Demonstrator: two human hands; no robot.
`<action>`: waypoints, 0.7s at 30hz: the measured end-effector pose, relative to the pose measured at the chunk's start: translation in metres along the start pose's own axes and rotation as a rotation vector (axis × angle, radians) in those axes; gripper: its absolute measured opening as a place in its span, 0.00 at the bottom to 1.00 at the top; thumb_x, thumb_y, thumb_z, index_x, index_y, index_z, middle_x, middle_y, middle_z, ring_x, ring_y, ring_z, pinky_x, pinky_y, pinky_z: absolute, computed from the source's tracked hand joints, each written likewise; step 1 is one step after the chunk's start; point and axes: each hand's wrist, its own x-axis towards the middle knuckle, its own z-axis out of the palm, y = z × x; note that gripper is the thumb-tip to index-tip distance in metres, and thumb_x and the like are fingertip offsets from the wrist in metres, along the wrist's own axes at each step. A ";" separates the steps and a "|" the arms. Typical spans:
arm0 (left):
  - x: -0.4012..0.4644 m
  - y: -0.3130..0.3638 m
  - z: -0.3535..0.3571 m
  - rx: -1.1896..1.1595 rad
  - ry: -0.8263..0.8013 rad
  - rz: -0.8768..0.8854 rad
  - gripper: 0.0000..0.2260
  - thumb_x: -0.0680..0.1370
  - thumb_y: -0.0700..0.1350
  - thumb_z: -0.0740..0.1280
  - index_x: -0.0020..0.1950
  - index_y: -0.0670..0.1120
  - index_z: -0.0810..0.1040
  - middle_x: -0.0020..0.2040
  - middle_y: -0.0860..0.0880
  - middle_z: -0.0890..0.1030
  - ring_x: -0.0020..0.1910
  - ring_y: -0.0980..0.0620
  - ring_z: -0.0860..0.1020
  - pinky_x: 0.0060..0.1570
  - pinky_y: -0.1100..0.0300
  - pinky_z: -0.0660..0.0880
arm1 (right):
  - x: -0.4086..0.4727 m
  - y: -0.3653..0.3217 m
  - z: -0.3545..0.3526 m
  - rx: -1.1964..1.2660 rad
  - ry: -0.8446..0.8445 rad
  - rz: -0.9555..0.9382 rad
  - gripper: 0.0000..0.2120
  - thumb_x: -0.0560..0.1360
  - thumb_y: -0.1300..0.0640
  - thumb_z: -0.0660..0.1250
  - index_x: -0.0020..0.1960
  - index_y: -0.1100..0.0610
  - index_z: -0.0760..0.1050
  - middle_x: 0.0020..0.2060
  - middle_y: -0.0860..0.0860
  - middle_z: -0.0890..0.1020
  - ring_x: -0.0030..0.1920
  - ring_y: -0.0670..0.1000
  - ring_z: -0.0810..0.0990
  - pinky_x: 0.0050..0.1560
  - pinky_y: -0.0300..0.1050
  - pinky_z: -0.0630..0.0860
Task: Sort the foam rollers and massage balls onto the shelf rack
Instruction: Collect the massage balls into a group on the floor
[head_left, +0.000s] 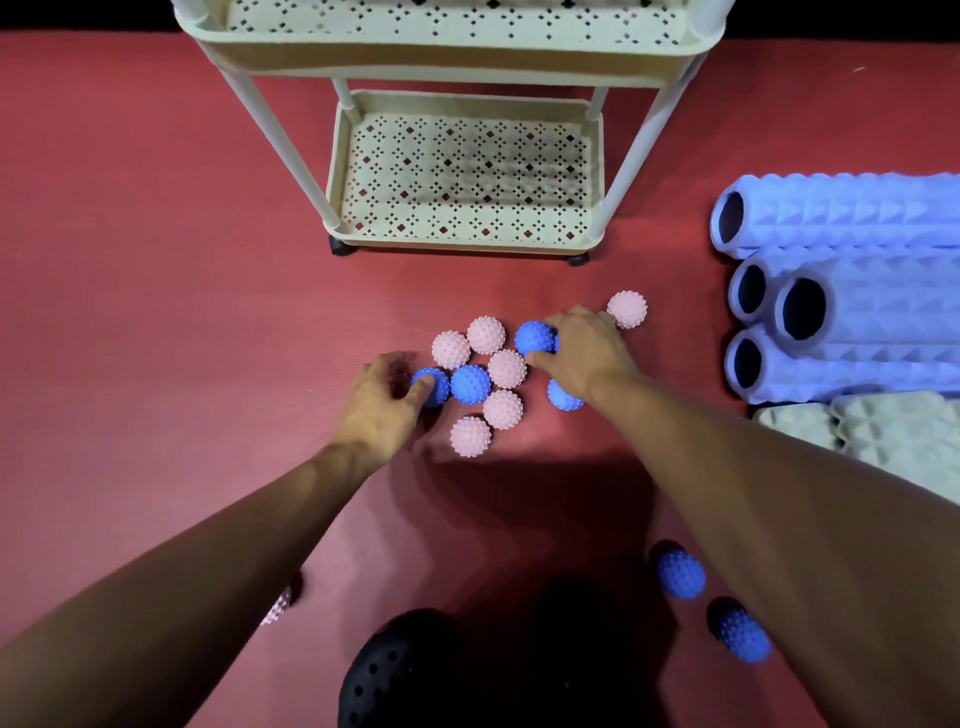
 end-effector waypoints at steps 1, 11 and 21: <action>0.000 0.001 0.002 0.016 -0.012 0.000 0.26 0.72 0.62 0.70 0.68 0.55 0.73 0.65 0.48 0.75 0.61 0.51 0.78 0.66 0.47 0.75 | 0.001 -0.001 0.000 0.014 -0.007 -0.008 0.25 0.77 0.48 0.70 0.72 0.55 0.73 0.65 0.56 0.75 0.66 0.60 0.71 0.71 0.48 0.62; -0.004 0.011 0.008 0.041 -0.089 0.002 0.22 0.78 0.54 0.69 0.70 0.52 0.72 0.66 0.48 0.76 0.63 0.50 0.77 0.68 0.50 0.72 | -0.001 0.011 -0.001 0.168 0.025 -0.026 0.23 0.79 0.56 0.68 0.73 0.55 0.72 0.68 0.54 0.76 0.67 0.56 0.75 0.69 0.47 0.68; -0.025 -0.025 -0.075 0.476 -0.110 0.280 0.18 0.77 0.60 0.65 0.61 0.51 0.79 0.57 0.54 0.77 0.57 0.51 0.77 0.63 0.57 0.71 | -0.051 0.039 0.002 0.007 0.177 -0.189 0.20 0.73 0.41 0.72 0.61 0.49 0.77 0.56 0.45 0.73 0.60 0.50 0.71 0.50 0.50 0.77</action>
